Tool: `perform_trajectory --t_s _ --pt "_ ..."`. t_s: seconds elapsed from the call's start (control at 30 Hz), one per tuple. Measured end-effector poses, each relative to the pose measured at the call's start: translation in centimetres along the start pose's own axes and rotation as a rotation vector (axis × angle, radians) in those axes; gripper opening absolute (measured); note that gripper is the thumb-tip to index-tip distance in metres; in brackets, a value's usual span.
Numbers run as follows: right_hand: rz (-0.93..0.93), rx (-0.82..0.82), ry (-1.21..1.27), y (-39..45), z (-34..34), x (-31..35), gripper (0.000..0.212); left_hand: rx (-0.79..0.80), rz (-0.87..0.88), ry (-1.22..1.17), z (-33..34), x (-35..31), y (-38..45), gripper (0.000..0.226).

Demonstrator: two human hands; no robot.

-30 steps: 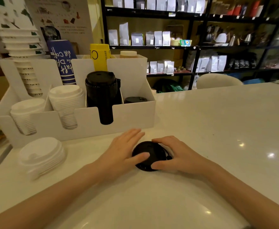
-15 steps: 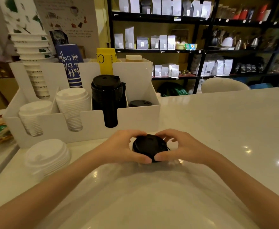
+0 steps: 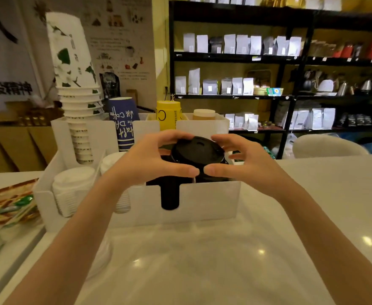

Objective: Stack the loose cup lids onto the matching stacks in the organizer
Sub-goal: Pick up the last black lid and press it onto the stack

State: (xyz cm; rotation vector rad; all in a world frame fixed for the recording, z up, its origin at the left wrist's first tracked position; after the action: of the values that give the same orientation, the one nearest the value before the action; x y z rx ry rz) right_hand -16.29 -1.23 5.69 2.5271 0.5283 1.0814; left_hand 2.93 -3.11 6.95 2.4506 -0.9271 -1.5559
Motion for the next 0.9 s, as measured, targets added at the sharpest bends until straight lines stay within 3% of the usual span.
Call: perform_trajectory --t_s 0.17,0.37,0.57,0.73,0.9 --pt "0.018 -0.182 0.226 3.3 1.6 0.0 0.072 -0.169 0.039 -0.205 -1.8 1.2 1.5 0.066" --pt "0.009 -0.172 0.206 5.2 4.7 -1.4 0.047 -0.314 0.031 -0.101 -2.7 3.9 2.6 0.07" --pt "0.023 -0.051 0.194 5.5 6.2 -2.1 0.041 -0.304 -0.035 0.163 -3.1 5.3 3.6 0.061" --pt "0.022 -0.004 0.19 5.5 6.4 -2.1 0.034 -0.262 -0.079 0.182 -3.6 5.5 3.4 0.056" --pt "0.02 -0.053 0.128 5.3 6.3 -2.1 0.041 -0.219 -0.1 0.187 -3.7 5.5 3.3 0.056"
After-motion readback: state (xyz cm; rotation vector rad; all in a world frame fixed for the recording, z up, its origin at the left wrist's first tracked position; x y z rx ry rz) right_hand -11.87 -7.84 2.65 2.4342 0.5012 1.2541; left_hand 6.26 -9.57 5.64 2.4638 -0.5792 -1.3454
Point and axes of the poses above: each hand's wrist, its own y-axis towards the middle knuckle, its own z-axis out of the palm, x = y × z, the point moved 1 cm from there along y, towards the middle knuckle, and after that the axes turned 8 degrees about -y, right-handed, at the moved point
